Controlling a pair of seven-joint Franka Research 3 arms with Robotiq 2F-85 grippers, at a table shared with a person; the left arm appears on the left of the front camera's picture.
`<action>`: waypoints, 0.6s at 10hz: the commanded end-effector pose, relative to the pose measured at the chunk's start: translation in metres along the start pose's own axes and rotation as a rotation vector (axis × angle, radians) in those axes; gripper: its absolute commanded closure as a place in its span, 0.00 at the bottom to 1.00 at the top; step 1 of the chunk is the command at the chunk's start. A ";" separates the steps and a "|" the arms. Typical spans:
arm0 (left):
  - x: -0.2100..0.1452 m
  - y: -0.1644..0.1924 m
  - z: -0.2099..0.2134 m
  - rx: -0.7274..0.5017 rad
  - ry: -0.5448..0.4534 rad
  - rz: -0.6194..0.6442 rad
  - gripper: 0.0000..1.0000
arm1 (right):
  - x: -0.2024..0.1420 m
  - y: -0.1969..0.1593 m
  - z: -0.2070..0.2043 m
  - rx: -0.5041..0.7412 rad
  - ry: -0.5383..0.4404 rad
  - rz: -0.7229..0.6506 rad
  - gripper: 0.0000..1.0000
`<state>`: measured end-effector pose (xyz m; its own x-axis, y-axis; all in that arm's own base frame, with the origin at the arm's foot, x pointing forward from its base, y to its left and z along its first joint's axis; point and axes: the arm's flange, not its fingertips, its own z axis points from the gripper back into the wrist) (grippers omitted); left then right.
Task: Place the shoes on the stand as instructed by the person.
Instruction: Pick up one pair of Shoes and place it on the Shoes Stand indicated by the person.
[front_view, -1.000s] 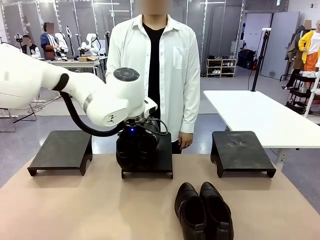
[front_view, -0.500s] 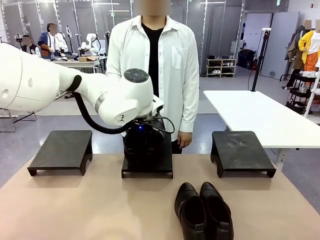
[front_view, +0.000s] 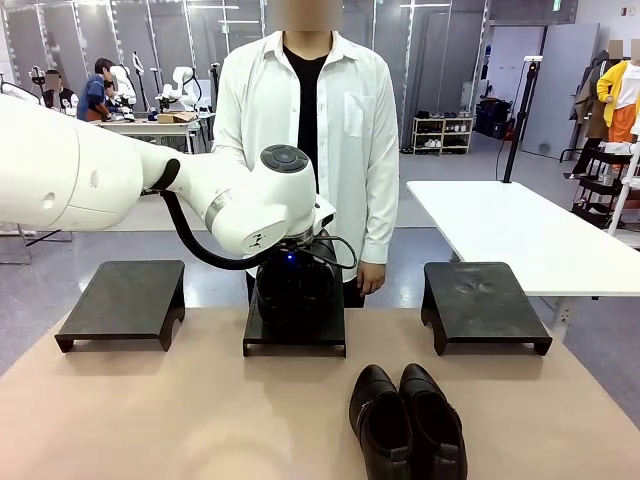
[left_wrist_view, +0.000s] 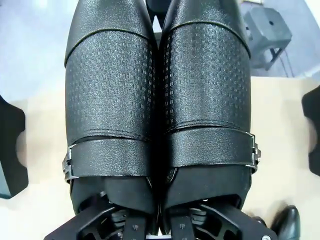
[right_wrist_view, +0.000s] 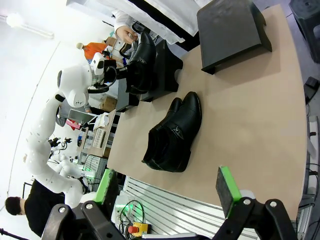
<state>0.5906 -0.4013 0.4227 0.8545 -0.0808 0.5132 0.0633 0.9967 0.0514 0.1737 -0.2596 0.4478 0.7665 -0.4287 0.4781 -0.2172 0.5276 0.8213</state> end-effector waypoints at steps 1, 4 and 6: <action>0.010 0.002 -0.003 0.005 -0.004 0.004 0.90 | 0.001 0.001 0.002 0.012 -0.006 0.017 0.00; 0.007 -0.001 -0.015 -0.018 0.010 -0.014 0.90 | 0.001 0.001 0.002 0.012 -0.006 0.017 0.00; 0.007 0.001 -0.016 -0.008 -0.001 -0.002 0.66 | 0.001 0.001 0.002 0.012 -0.006 0.017 0.00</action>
<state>0.5997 -0.3979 0.4109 0.8604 -0.0785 0.5036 0.0572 0.9967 0.0577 0.1737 -0.2596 0.4478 0.7665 -0.4287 0.4782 -0.2172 0.5276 0.8212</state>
